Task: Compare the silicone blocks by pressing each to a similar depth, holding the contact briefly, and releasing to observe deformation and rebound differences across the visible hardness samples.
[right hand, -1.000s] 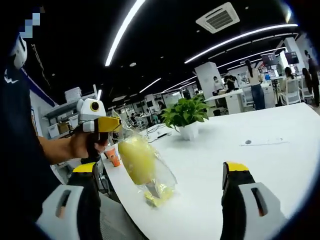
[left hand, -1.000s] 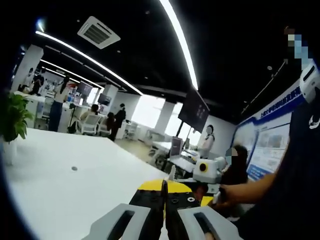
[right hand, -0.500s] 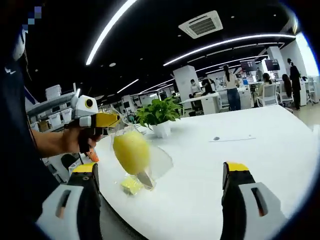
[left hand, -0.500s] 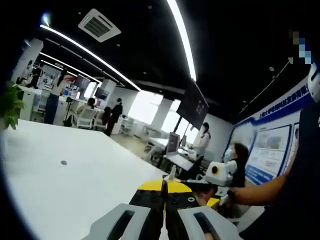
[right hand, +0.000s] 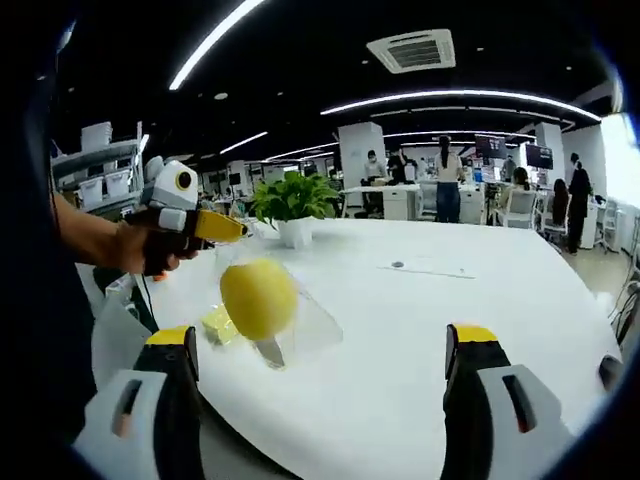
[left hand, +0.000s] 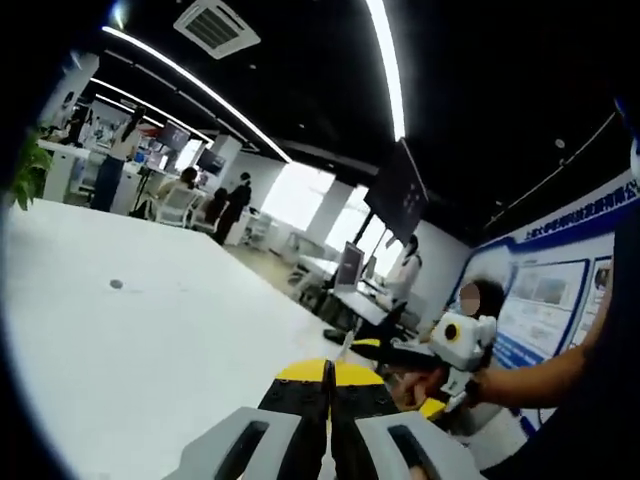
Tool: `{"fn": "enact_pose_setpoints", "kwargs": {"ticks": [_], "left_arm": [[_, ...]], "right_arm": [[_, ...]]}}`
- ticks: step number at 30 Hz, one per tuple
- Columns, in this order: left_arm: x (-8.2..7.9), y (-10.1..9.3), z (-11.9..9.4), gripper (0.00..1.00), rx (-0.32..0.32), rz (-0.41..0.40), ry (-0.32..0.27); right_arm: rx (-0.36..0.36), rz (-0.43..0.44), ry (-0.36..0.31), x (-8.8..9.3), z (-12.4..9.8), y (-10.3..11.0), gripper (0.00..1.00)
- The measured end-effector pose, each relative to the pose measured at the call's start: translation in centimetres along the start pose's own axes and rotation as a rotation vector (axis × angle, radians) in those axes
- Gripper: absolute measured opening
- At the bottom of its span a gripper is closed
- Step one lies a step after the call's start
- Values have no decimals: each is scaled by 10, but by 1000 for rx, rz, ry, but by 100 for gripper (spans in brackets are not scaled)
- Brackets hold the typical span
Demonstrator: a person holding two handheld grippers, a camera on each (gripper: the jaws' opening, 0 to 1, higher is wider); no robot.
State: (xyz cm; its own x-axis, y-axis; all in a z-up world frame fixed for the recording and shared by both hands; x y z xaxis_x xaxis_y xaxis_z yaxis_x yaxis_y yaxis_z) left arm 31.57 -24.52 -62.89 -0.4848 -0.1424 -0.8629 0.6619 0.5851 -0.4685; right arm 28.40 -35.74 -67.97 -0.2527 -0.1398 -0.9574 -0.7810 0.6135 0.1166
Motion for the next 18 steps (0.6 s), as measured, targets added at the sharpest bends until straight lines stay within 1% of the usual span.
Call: {"fn": "enact_pose_setpoints", "kwargs": {"ticks": [1,3,5,6,7,10,11,12,13,15,16,17,18], "left_arm": [[2,2,2,0,-4,-11,3],[10,6,7,0,-11,-16,14],[18,8,12,0,-1,-32,33],[23,11,14,0,7,-41,45],[26,15,16,0,3,-49,52],[38,25,23,0,-3,-84,91],[45,25,25,0,16,-106,121],[49,27,28,0,9,-88,122],[55,30,29,0,-3,-76,140],[60,35,31,0,-11,-88,149],[62,37,32,0,-15,-106,150],[60,41,33,0,-27,-166,137],[59,42,33,0,-30,-199,129]], "right_arm": [[1,-4,0,1,0,0,96],[-1,22,-9,6,0,-1,96],[6,26,-11,11,0,-3,96],[5,43,-17,15,0,-3,96],[8,49,-16,17,0,-4,96],[23,67,-6,26,-1,-6,96],[28,80,-5,28,-2,-7,96],[31,85,-3,30,-2,-7,96],[35,99,-1,32,-2,-8,96],[38,107,0,34,-3,-9,96],[39,110,2,35,-3,-9,96],[38,115,9,36,-4,-7,96],[35,120,14,39,-5,-7,96]]}}
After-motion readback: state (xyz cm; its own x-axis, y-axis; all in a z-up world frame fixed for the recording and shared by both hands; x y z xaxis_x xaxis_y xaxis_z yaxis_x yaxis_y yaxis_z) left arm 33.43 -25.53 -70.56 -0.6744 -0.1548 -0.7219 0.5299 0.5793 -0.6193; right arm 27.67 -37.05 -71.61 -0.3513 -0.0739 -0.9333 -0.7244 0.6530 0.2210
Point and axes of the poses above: the point that each gripper's makers call its tool centre point, and the gripper's own axes: z roughly forward along the fingers, y roughly to its left, x roughly out of its underside, the point moved 1 cm from there along -z, roughly backward along the fingers, and after that the axes turned 13 degrees about -x, right-handed, at the moved point
